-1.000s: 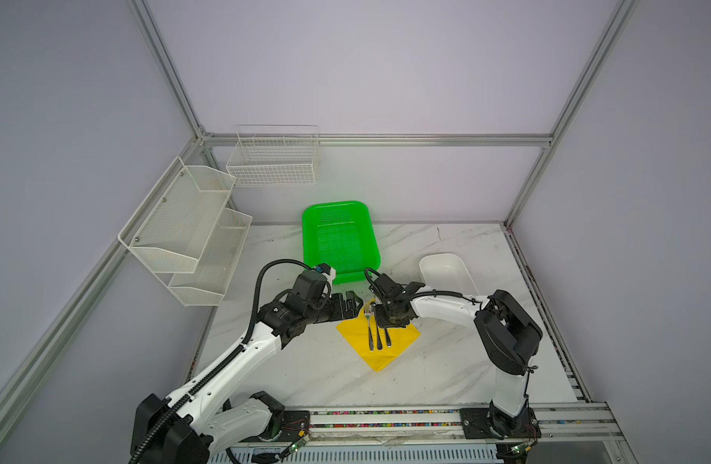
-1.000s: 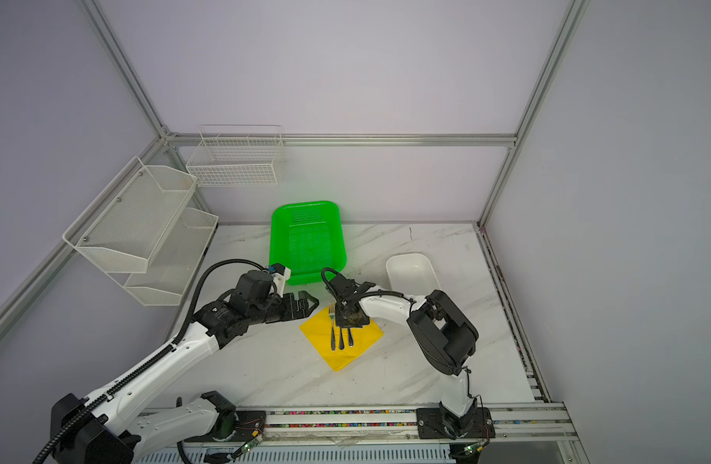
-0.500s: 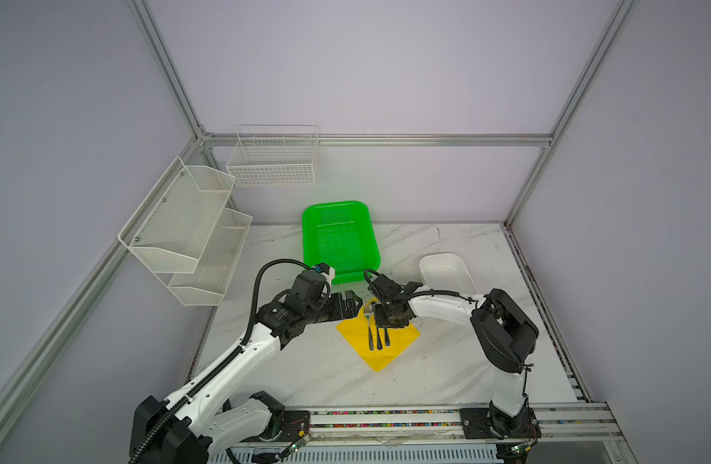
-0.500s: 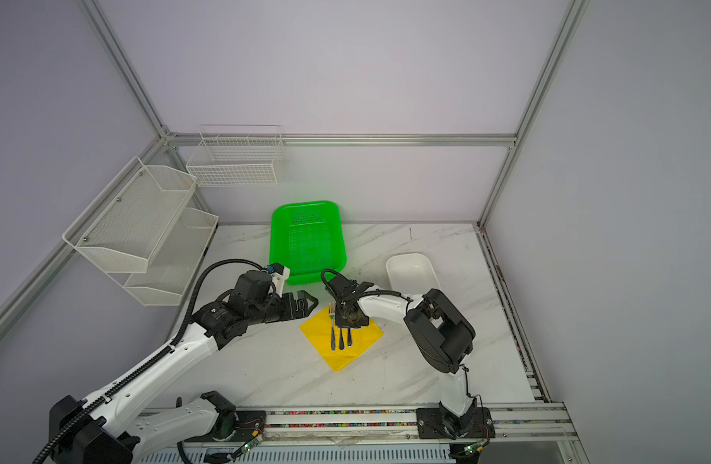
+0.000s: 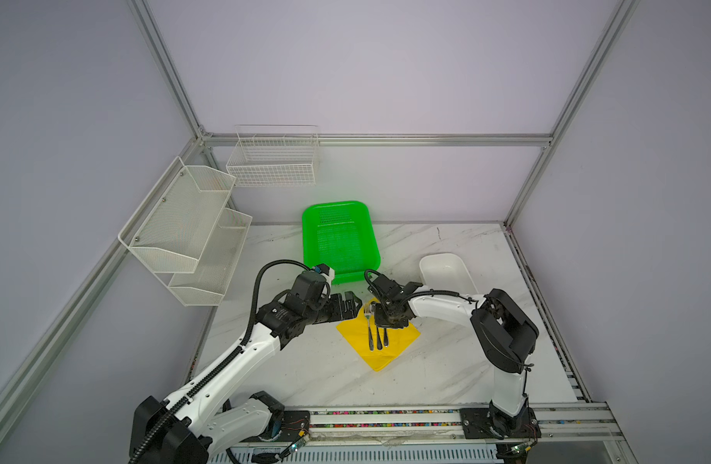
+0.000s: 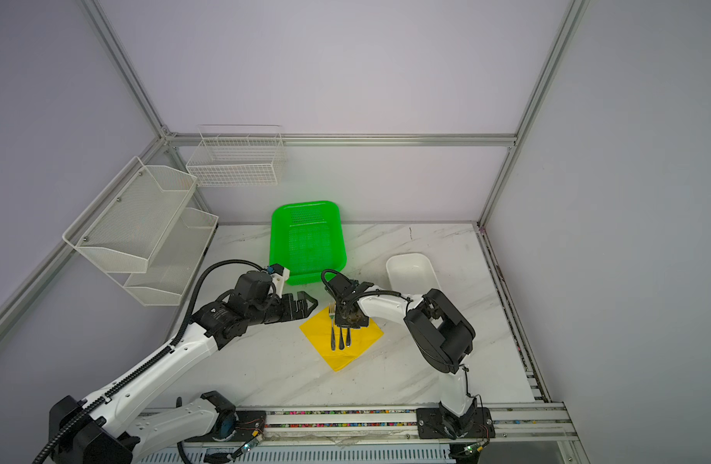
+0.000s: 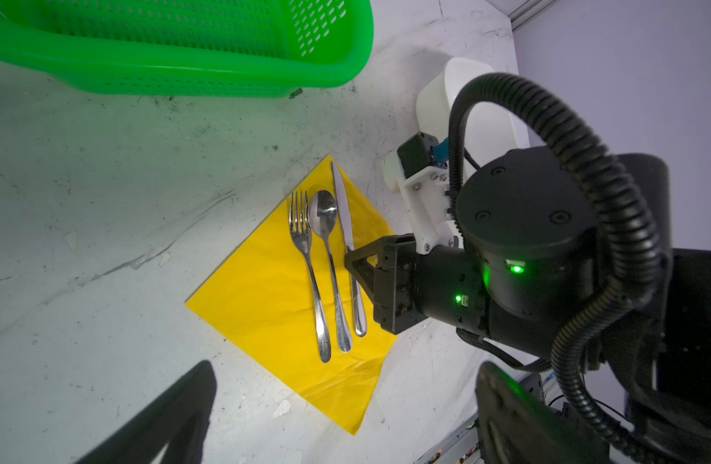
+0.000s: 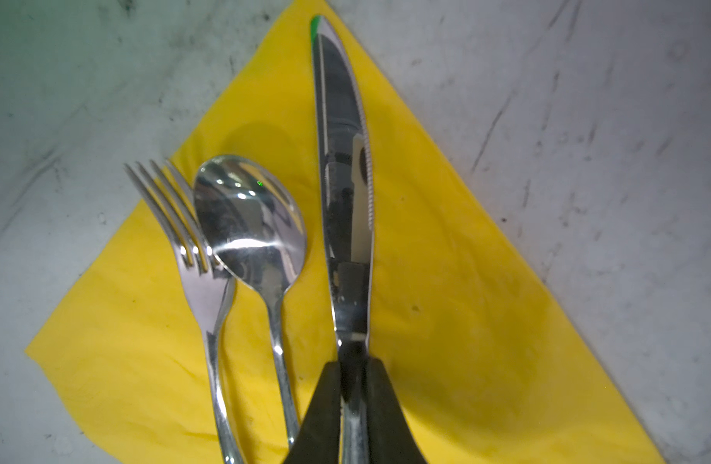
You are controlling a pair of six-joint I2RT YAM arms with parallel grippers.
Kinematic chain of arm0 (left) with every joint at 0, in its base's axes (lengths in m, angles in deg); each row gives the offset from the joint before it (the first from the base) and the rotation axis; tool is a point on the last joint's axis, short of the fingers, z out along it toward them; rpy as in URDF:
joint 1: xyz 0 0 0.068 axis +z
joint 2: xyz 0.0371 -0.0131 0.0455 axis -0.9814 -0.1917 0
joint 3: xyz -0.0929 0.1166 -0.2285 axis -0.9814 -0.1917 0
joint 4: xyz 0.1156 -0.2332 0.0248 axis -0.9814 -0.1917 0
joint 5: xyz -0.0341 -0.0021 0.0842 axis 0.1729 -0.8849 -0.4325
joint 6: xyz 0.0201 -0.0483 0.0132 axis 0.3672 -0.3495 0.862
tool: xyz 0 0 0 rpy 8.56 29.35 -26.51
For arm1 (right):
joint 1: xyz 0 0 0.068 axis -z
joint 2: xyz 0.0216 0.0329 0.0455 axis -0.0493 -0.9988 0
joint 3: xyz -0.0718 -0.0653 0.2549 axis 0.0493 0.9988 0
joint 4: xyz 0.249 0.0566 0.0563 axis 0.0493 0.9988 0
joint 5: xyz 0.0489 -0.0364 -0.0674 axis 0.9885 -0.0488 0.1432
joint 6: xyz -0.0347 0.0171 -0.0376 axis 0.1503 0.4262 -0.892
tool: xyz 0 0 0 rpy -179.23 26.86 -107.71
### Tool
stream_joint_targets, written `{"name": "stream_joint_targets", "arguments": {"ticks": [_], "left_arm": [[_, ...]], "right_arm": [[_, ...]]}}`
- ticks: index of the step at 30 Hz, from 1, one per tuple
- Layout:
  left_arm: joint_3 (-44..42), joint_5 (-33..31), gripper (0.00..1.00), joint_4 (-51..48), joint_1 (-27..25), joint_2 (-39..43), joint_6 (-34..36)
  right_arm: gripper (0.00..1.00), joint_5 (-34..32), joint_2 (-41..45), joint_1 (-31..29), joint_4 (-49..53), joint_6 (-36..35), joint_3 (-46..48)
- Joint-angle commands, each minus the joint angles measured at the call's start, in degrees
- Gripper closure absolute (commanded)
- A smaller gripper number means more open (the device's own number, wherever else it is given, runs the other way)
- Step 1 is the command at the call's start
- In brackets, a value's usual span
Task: Place the utensils on the paper napkin and roll it up
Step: 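Lower the knife beside the spoon and open the right gripper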
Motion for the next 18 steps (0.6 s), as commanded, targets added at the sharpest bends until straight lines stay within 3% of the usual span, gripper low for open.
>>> {"name": "stream_joint_targets", "arguments": {"ticks": [1, 6, 18], "left_arm": [[-1.5, -0.46, 0.0, 0.69, 0.4, 1.68, -0.73], [-1.69, -1.17, 0.0, 0.74, 0.44, 2.28, -1.47], [-2.81, -5.33, 0.01, 0.17, 0.46, 4.29, -3.4]], "right_arm": [[0.8, -1.77, 1.68, 0.01, 1.7, 1.2, -0.06], [0.77, -3.58, 4.27, 0.05, 3.44, 0.81, -0.95], [0.77, 0.07, 3.65, -4.08, 1.75, 0.36, -2.16]]}}
